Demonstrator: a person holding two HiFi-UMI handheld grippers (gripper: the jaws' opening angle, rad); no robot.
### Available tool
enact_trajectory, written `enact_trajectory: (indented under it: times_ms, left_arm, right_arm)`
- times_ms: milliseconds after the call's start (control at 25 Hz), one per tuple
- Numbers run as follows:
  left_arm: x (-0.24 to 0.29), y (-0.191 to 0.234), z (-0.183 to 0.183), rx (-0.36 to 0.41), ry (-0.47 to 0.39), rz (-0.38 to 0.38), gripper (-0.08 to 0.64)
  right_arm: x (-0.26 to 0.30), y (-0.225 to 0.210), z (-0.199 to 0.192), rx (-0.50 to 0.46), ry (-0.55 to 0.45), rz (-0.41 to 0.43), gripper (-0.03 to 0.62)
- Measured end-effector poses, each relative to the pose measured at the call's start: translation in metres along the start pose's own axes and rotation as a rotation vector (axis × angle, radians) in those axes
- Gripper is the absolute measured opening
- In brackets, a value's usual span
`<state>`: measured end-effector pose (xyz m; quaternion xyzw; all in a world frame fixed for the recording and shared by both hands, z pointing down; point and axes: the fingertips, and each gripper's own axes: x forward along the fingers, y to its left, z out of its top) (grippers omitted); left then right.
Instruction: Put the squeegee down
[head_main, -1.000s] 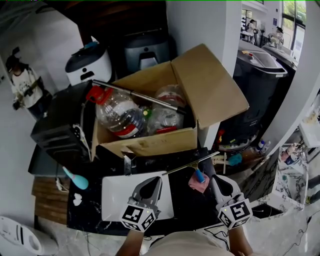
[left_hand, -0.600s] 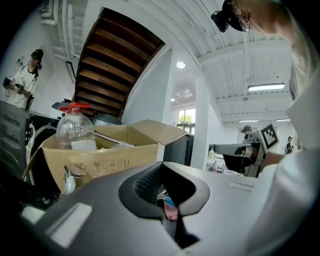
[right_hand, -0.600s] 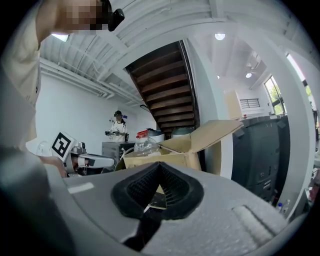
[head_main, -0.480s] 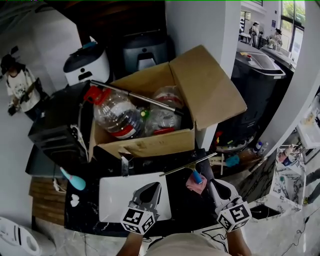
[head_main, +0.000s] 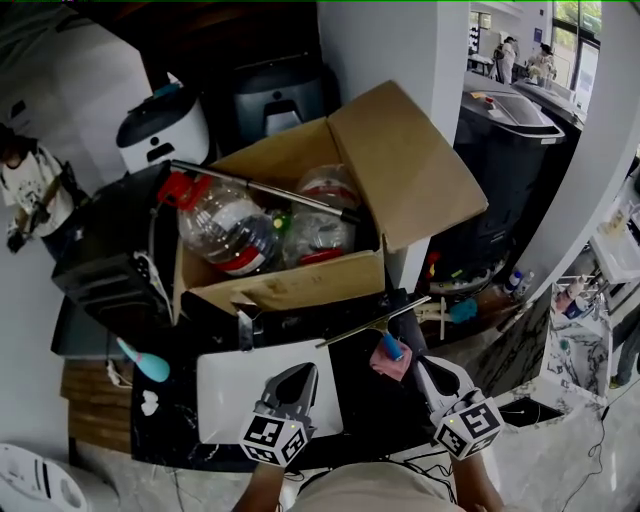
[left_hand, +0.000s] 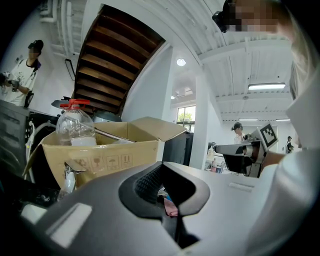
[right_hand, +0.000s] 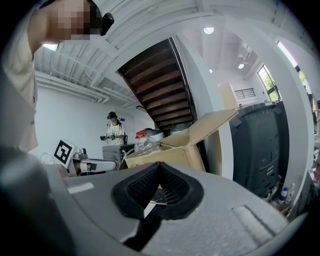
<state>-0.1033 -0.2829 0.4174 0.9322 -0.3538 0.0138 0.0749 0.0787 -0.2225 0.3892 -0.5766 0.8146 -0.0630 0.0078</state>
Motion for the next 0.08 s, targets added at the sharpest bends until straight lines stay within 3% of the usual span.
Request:
enact_trajectory:
  times_ms: [80]
  left_arm:
    - [0.0050,-0.0013,0.0022,0.008,-0.005,-0.012,0.015]
  right_arm:
    - [-0.0014,-0.0038,0.0016,0.009,-0.007,-0.013,0.002]
